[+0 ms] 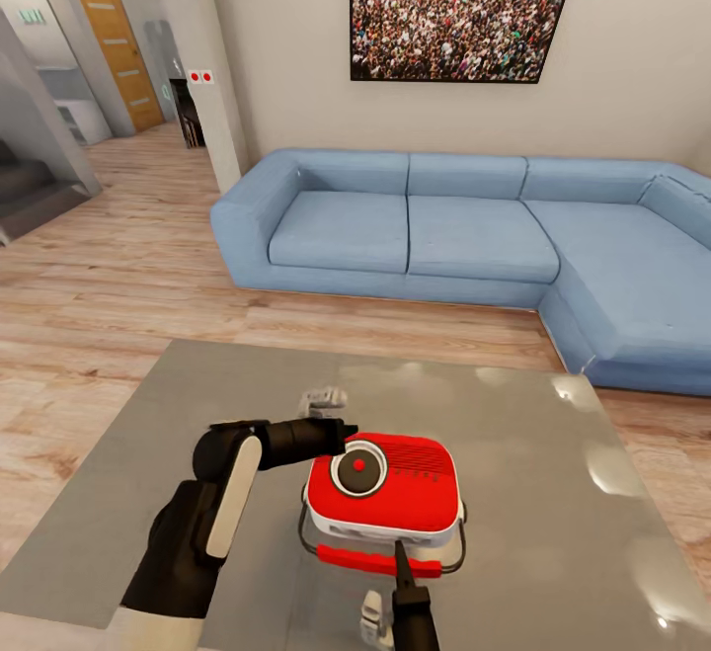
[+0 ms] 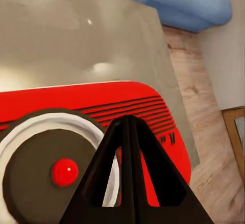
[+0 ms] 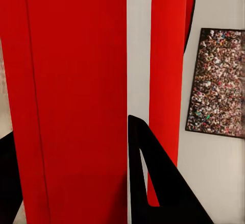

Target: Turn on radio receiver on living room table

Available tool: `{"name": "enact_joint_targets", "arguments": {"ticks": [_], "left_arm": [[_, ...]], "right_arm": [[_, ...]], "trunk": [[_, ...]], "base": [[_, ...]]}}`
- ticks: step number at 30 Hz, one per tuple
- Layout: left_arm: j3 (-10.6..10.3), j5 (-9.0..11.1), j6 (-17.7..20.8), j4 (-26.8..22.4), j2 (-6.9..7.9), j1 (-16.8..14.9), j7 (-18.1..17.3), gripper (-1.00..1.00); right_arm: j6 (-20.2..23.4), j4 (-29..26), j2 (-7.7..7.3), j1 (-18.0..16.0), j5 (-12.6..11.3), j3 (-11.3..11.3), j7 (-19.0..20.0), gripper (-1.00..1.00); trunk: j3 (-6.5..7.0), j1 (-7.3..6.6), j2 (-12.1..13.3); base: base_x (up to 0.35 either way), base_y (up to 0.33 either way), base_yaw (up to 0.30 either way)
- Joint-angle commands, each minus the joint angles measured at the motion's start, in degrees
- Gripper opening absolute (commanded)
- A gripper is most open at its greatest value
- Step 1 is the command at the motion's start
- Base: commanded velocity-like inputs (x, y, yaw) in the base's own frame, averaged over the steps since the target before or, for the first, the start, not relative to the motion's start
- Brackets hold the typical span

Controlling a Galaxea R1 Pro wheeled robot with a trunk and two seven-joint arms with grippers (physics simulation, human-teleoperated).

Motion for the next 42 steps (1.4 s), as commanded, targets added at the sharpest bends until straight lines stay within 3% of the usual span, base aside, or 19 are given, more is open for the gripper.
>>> {"name": "enact_joint_targets", "arguments": {"ticks": [1,23,28,42], "left_arm": [[-0.1,0.0,0.0,0.7,0.00,0.0,0.0,-1.00],[0.0,0.1,0.0,3.4,-0.09,0.0,0.1,-1.00],[0.0,0.1,0.0,3.4,-0.09,0.0,0.1,-1.00],[0.0,0.1,0.0,4.8,-0.73,0.0,0.1,-1.00]], "right_arm": [[0.4,0.0,-0.01,0.0,0.6,0.0,-0.3,-1.00],[0.4,-0.5,-0.02,0.0,0.1,0.0,-0.9,-1.00],[2.7,-3.4,-0.16,0.0,-2.8,0.0,-0.9,-1.00],[4.6,-4.7,-0.29,0.0,-3.0,0.0,-0.8,-1.00]], "trunk": [[0.00,0.00,0.0],[0.00,0.00,0.0],[0.00,0.00,0.0],[0.00,0.00,0.0]], "base": [[0.000,0.000,0.000],[0.000,0.000,0.000],[0.000,0.000,0.000],[0.000,0.000,0.000]]}}
